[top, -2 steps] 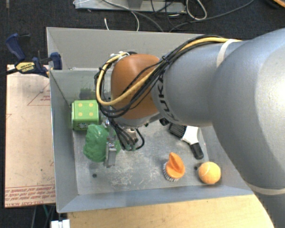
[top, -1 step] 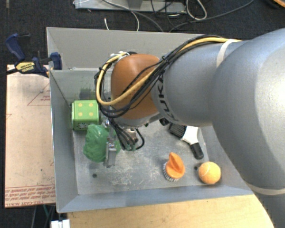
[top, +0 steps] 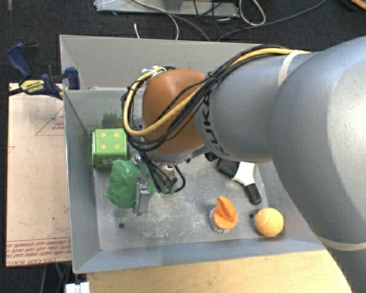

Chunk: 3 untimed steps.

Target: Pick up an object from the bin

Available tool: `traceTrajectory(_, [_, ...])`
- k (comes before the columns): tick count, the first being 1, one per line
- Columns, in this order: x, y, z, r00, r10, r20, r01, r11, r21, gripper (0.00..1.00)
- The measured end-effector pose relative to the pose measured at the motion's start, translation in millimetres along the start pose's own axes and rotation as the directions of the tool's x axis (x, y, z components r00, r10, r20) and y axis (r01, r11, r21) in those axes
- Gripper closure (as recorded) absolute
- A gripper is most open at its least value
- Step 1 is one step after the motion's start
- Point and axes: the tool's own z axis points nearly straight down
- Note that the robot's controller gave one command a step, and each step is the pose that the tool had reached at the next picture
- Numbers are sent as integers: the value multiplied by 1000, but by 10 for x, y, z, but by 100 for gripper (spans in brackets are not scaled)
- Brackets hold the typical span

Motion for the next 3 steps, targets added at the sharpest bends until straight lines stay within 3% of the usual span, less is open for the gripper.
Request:
traceTrajectory(1, [0,0,0,1000,0,0,0,1000,0,100])
traceTrajectory(2, [182,367,-134,1000,-9,2,9,1000,-2,100])
traceTrajectory(3, [181,367,-134,1000,-9,2,9,1000,-2,100])
